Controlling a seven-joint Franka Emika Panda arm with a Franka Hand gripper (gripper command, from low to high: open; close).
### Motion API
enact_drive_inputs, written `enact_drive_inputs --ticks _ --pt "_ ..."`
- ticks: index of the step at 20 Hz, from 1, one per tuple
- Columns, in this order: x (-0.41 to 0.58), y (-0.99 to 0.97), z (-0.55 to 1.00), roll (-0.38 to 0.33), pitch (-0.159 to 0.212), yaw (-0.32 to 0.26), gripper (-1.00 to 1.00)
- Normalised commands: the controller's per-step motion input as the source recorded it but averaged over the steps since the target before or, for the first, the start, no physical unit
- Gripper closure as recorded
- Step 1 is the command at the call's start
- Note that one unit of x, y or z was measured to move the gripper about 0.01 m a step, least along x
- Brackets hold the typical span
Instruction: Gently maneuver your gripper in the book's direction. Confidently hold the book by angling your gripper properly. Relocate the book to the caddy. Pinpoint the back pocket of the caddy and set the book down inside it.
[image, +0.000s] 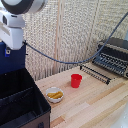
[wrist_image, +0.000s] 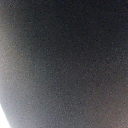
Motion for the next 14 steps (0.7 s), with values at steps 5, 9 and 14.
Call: enact_drive_inputs --ticks 5,9,14 --pt "0.318 0.07 -0.01 -0.009 0.127 -0.029 -1.0" --pt "0.022 -0.04 0.25 0.009 0.139 0.002 -1.0" --pt "0.093 -0.17 0.42 0.074 0.103 -0.008 -1.0"
